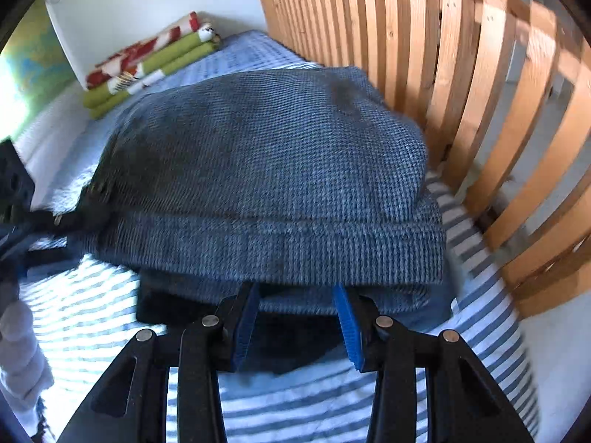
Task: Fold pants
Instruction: 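Lower the shorts onto the dark clothing stack and open both tools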
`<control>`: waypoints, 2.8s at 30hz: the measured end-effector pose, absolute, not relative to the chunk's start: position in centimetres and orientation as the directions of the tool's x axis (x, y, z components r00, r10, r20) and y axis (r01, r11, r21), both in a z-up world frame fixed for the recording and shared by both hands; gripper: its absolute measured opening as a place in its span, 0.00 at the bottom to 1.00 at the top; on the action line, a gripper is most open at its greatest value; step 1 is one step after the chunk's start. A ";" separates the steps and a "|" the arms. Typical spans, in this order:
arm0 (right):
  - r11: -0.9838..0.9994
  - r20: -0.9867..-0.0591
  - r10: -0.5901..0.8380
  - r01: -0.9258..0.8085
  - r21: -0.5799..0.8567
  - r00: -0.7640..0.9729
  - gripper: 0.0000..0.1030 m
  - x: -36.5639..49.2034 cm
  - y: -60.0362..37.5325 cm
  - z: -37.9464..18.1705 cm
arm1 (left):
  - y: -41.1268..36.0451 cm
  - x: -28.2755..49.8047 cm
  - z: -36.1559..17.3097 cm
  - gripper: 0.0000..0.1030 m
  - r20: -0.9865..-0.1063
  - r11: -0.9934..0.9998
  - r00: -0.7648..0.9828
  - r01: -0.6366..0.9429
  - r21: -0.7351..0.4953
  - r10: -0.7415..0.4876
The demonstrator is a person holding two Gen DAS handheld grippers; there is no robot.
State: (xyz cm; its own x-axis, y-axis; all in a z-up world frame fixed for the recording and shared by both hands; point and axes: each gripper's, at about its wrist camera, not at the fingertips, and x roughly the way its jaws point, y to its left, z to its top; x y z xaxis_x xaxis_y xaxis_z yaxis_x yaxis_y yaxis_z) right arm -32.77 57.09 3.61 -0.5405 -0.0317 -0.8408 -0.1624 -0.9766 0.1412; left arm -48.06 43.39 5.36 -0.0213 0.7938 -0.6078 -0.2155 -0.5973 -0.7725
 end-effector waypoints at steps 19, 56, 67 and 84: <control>-0.942 -0.840 -0.101 -0.221 0.254 -0.534 0.36 -32.9 60.0 4.0 | 45.3 -48.7 5.6 0.32 -0.642 -0.623 -0.028 -0.278 -0.731 0.766; -0.974 -0.861 0.193 -0.201 -0.108 -0.471 0.41 -38.8 60.3 1.6 | 47.0 -52.2 7.1 0.27 -0.654 -0.750 -0.367 -0.348 -0.563 0.661; -0.991 -0.748 0.009 -0.105 0.080 -0.664 0.40 -46.8 54.9 9.6 | 47.4 -48.7 9.1 0.50 -0.625 -0.708 -0.336 -0.396 -0.585 0.704; -0.976 -0.851 0.104 -0.217 0.012 -0.516 0.42 -35.0 58.0 4.7 | 46.8 -39.8 7.9 0.58 -0.745 -0.736 -0.225 -0.482 -0.475 0.628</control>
